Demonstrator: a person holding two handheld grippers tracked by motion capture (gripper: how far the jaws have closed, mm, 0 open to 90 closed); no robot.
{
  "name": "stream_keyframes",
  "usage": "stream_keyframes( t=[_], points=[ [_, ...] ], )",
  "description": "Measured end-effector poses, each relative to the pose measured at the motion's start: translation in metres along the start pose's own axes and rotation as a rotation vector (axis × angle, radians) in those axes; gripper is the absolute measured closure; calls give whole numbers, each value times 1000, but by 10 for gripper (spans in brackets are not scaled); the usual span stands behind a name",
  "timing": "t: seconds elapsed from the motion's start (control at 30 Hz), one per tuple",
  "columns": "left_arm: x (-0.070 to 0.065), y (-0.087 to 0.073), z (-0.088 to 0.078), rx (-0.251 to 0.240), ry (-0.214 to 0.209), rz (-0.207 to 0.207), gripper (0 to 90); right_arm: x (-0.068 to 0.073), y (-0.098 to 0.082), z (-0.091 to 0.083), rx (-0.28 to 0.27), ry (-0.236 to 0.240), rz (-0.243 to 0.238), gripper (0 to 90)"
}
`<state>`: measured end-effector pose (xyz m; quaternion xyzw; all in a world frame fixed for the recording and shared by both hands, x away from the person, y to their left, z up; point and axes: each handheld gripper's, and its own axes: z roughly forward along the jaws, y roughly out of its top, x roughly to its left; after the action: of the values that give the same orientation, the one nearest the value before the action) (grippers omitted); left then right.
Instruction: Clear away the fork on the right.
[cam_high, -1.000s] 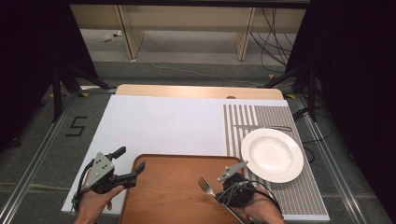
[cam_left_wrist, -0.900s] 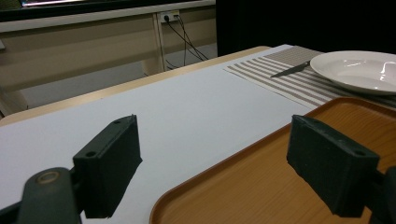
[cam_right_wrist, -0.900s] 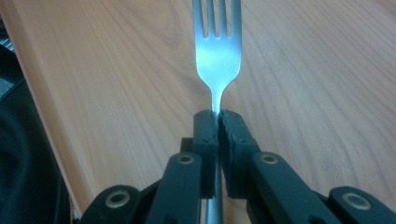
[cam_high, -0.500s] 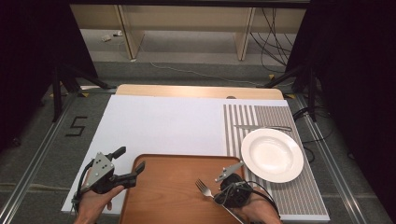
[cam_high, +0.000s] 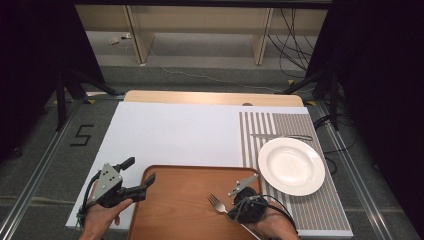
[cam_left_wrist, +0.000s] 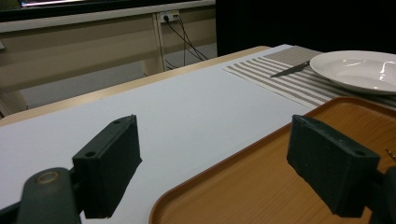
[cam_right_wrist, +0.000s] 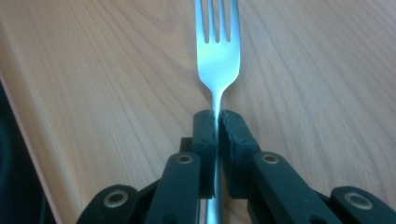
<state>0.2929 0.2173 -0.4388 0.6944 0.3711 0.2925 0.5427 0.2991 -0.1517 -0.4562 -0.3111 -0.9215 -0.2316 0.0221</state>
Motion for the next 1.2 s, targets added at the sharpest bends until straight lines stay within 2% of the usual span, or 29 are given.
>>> stream_keyframes(
  t=[0.13,0.27,0.37,0.5,0.53,0.63,0.67,0.8,0.87,0.93,0.97,1.0,1.07,1.2],
  points=[
    [0,0,0,0,-1,-1,169,-1,0,1,3,0,7,841],
    [0,0,0,0,0,0,169,0,1,-1,-15,0,19,724],
    [0,0,0,0,0,-1,169,1,3,-5,-56,-17,14,620],
    [1,0,0,0,-1,-2,168,6,5,-6,-86,-28,-1,563],
    [0,0,0,0,1,-1,168,9,5,-6,-101,-16,-16,577],
    [0,0,0,-1,0,0,168,13,5,-6,-107,-19,-41,597],
    [0,0,0,-3,1,-1,168,16,5,-6,-113,-21,-66,636],
    [1,0,0,-4,1,-2,168,20,5,-4,-113,-25,-100,692],
    [1,0,0,-12,-2,-6,169,24,4,-3,-97,-31,-133,753],
    [1,0,0,-10,-1,-3,168,24,4,-2,-93,-38,-135,767],
    [1,0,0,-12,-3,-4,168,25,3,-2,-90,-35,-148,781],
    [1,0,0,-12,-2,-3,169,27,2,0,-74,-52,-170,791],
    [1,0,0,-12,-2,-4,169,28,2,1,-56,-56,-185,820],
    [1,0,0,-13,-1,-4,170,29,1,3,-40,-60,-191,860]
  ],
)
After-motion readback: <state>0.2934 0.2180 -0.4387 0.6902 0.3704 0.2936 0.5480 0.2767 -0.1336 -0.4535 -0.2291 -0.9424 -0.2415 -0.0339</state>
